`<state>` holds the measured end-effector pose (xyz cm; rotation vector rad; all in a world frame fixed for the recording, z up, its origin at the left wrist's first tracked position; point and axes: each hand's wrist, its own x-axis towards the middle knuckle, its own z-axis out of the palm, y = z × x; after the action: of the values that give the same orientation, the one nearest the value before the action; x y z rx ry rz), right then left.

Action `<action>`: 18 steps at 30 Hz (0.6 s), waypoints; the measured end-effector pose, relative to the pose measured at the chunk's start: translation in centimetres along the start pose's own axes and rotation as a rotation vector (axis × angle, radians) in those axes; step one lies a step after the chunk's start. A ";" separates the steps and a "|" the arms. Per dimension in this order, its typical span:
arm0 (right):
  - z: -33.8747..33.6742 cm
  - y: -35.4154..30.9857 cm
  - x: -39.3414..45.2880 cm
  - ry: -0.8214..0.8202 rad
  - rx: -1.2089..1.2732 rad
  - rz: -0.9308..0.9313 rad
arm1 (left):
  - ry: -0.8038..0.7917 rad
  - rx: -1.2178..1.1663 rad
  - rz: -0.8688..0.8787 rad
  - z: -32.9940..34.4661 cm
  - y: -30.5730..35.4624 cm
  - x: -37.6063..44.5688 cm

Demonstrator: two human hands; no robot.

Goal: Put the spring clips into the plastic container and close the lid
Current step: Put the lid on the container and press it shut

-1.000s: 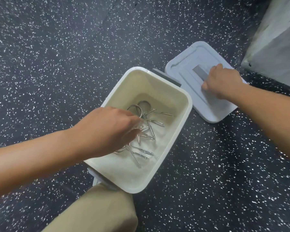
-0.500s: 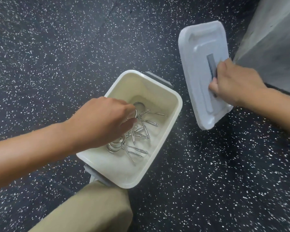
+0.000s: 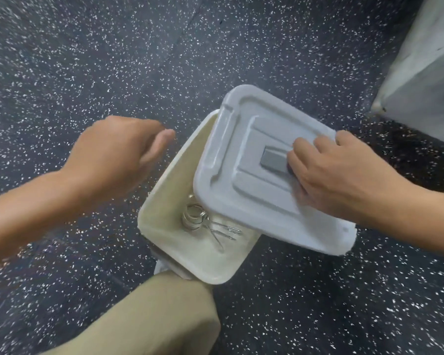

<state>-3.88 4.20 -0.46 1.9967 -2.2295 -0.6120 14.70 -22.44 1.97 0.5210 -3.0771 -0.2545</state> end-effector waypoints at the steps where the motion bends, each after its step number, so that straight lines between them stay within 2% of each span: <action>1: -0.4 -0.7 0.6 -0.011 -0.014 -0.043 | 0.014 -0.011 -0.026 -0.2 -0.4 -0.2; 7: -1.9 -4.6 3.5 0.018 -0.189 -0.358 | 0.047 -0.061 -0.126 0.0 -1.7 -1.1; 18: -2.6 -4.3 9.1 0.203 -0.252 -0.751 | 0.074 -0.159 -0.137 1.0 -3.1 -1.7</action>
<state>-0.32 -5.58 -1.34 2.5730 -1.1748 -0.6559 17.31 -24.58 0.55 0.7159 -2.9205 -0.4666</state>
